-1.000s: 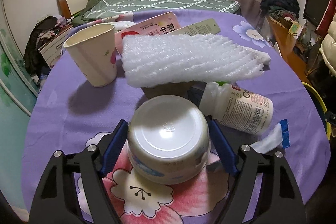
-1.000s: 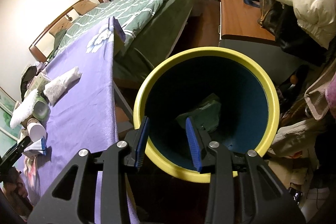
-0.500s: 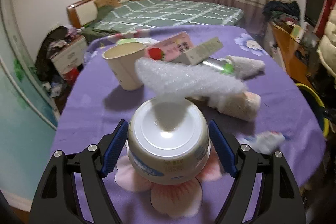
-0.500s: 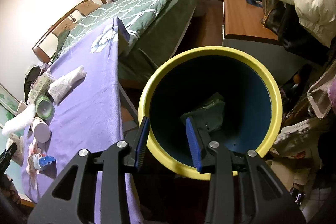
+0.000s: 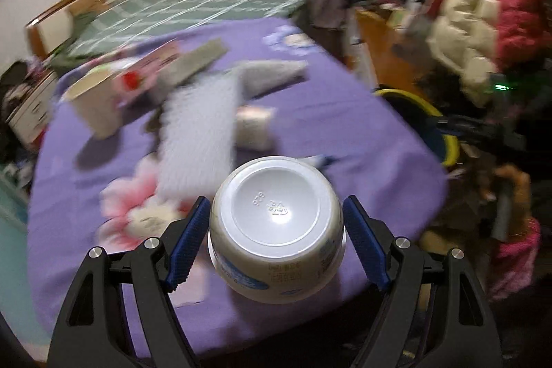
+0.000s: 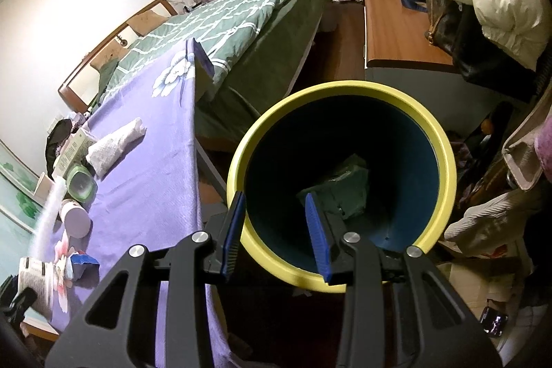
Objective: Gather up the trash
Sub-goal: 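Grasp the white bowl with the left gripper and drop it into the bin, then grasp the white foam net sleeve with the right gripper, then carry the foam sleeve over the bin and release it with the right gripper, then grasp the white pill bottle with the left gripper and drop it into the bin, then grasp the white-and-blue tube with the right gripper and lift it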
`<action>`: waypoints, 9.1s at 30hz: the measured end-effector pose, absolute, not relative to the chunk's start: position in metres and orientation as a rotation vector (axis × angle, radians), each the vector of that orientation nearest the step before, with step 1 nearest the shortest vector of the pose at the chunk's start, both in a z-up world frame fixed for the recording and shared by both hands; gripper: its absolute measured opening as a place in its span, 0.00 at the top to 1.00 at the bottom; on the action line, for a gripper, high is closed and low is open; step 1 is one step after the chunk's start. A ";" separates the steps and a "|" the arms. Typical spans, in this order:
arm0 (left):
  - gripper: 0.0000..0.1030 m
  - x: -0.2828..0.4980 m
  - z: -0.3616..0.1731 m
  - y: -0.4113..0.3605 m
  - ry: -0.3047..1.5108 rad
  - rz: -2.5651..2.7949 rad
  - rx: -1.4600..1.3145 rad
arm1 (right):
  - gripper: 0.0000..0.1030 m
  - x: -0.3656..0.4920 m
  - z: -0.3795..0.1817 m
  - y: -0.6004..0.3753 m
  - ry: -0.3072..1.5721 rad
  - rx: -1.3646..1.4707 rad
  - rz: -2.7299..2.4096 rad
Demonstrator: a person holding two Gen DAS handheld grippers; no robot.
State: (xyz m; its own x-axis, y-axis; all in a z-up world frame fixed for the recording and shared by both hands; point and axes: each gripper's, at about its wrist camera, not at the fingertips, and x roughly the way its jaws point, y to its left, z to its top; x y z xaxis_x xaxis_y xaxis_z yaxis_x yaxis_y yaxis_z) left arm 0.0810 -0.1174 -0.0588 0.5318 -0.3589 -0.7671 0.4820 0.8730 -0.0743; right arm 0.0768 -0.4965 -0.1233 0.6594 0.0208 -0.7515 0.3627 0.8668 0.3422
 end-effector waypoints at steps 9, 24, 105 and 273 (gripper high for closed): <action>0.25 0.093 -0.043 -0.221 0.773 -0.674 0.236 | 0.66 0.053 -0.110 -0.510 0.800 0.447 -0.288; 0.25 0.166 -0.082 -0.407 0.836 -0.793 0.324 | 0.64 0.002 -0.102 -0.545 0.775 0.404 -0.431; 0.05 0.171 -0.045 0.033 0.656 0.087 -0.007 | 0.86 0.137 -0.055 -0.217 0.808 0.152 0.260; 0.05 0.144 -0.037 0.000 0.639 0.038 0.035 | 0.34 0.118 -0.123 -0.201 0.921 -0.068 0.272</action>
